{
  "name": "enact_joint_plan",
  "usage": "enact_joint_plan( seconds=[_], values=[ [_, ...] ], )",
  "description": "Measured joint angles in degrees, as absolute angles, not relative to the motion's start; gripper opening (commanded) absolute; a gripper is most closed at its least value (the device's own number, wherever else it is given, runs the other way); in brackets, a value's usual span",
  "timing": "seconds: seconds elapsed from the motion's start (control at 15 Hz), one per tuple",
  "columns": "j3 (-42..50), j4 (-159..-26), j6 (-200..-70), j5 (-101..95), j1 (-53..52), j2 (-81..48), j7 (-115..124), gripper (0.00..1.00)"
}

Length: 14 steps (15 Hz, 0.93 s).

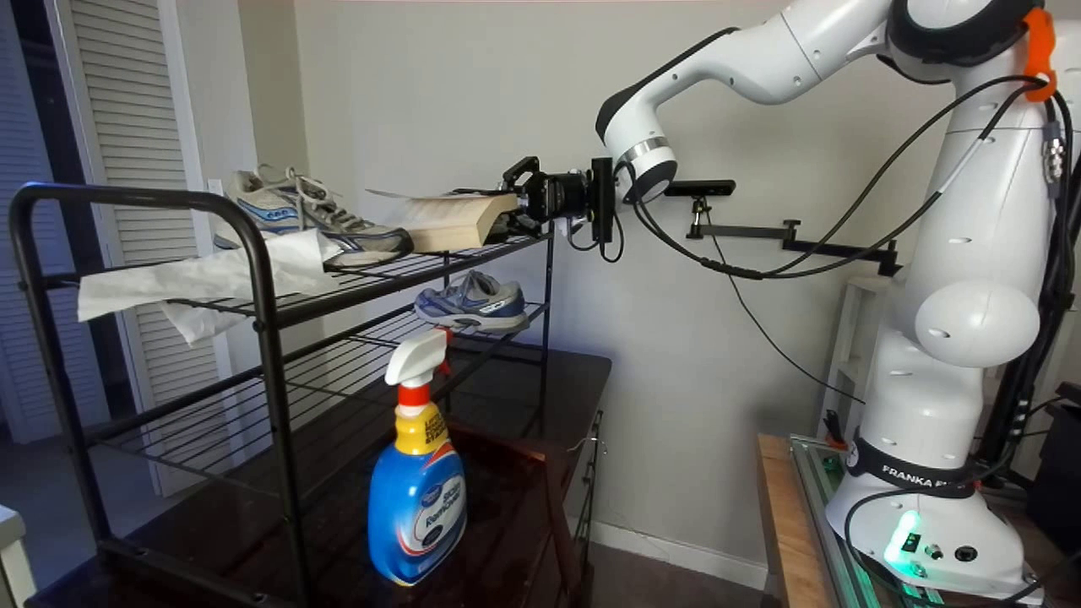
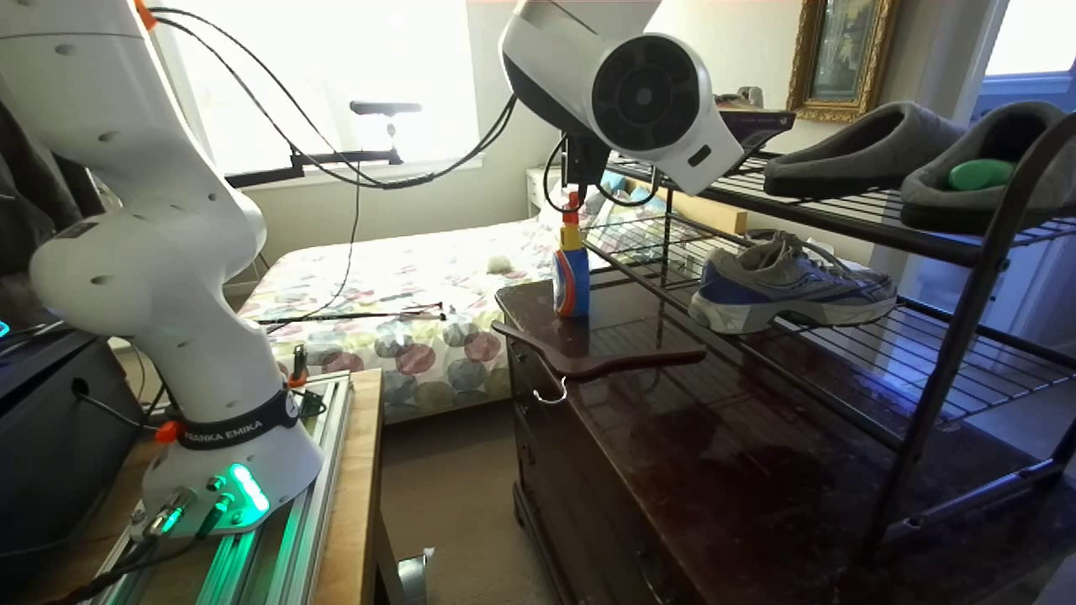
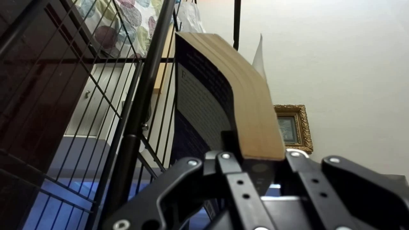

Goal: Put the book on the metal rack

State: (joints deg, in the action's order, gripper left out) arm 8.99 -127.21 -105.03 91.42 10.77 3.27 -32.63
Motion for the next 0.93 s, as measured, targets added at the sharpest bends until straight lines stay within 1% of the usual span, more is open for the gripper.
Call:
enact_joint_plan(
  seconds=[0.87,0.93],
  values=[
    [5.6,-125.9,-121.7,93.3,6.5,2.2,-44.7,0.07],
    [5.3,-125.7,-123.2,93.3,6.2,2.2,-45.3,0.21]
  ],
)
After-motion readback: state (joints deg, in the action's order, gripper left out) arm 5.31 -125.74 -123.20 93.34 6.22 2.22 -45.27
